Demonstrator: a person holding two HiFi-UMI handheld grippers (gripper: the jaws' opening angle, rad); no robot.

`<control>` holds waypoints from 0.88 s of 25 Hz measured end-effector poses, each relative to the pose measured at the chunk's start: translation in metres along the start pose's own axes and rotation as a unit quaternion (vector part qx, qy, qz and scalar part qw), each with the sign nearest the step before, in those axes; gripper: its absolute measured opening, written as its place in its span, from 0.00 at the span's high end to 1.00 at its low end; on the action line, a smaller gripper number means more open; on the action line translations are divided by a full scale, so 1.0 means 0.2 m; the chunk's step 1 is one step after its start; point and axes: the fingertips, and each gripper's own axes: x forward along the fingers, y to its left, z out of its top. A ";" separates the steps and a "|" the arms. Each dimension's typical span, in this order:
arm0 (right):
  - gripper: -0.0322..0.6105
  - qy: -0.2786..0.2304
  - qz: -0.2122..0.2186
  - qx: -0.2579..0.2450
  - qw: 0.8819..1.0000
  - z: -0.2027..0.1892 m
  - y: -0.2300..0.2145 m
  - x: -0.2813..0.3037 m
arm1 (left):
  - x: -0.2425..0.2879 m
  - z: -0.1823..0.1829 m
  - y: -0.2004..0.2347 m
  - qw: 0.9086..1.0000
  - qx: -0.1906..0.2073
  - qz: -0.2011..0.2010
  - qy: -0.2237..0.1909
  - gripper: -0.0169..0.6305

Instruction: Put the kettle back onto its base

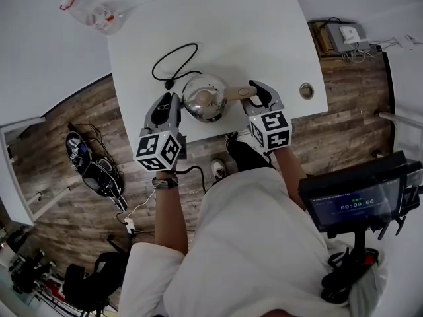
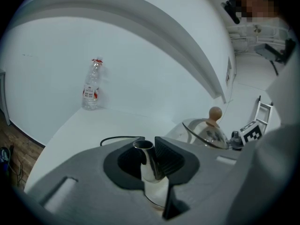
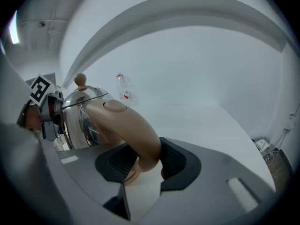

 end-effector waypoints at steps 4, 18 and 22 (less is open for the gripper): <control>0.72 0.001 0.001 -0.001 1.000 -0.01 0.00 0.00 | 0.01 0.00 0.00 1.000 0.002 0.001 0.000 0.86; 0.72 0.004 0.001 0.004 1.000 -0.07 -0.02 0.00 | 0.04 -0.02 -0.01 1.000 0.007 0.008 0.004 0.86; 0.72 0.002 -0.002 0.002 1.000 -0.07 -0.02 0.00 | 0.04 -0.03 0.00 1.000 0.003 0.014 0.001 0.86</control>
